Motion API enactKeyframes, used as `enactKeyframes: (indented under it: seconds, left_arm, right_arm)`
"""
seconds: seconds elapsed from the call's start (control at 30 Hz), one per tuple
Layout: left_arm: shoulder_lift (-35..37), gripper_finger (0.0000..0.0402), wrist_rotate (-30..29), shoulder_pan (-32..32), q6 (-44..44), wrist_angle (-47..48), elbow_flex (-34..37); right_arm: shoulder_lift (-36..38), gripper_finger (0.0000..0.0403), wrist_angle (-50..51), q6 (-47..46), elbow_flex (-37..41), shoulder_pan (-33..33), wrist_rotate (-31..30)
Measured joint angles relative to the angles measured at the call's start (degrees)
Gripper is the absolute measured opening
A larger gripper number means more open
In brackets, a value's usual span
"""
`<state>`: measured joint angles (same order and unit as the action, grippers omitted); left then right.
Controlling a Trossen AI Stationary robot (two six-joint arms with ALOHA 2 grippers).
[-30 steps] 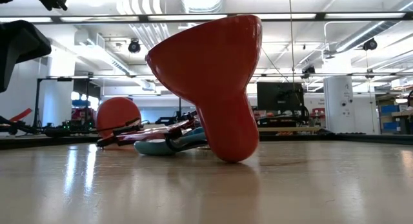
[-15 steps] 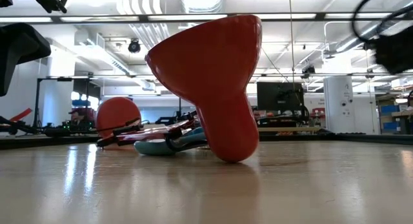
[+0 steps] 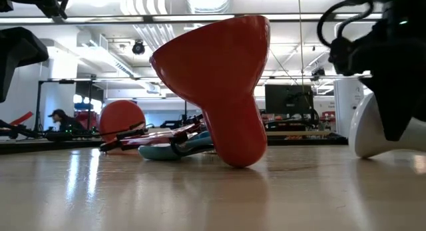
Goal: Screw lightbulb
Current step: Insert the lightbulb into the red desk lamp
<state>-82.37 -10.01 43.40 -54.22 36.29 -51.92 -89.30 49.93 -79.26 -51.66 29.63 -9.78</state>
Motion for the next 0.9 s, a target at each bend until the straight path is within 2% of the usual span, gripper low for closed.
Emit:
enactKeyframes:
  seconds: [0.23,0.4,0.73,0.9]
  left_arm:
    - [0.00,0.0306,-1.47,0.00,-0.04,0.29,0.00]
    - [0.00,0.0306,-1.46,0.00,-1.04,0.27,0.00]
    - [-0.04,0.0306,-2.16,0.00,-3.84,-0.02,-0.50]
    - [-0.04,0.0293,-10.62,-0.01,-5.34,-0.18,-4.92]
  right_arm:
    - [-2.04,0.0329,-3.23,-1.43,2.39,4.38,-0.91]
    - [-2.71,0.0307,-4.19,-4.56,2.50,5.86,-2.27]
    - [-2.69,0.0208,-5.82,-0.17,2.50,5.99,-3.78]
    - [-2.57,0.0157,-5.90,0.21,2.37,5.99,-3.89]
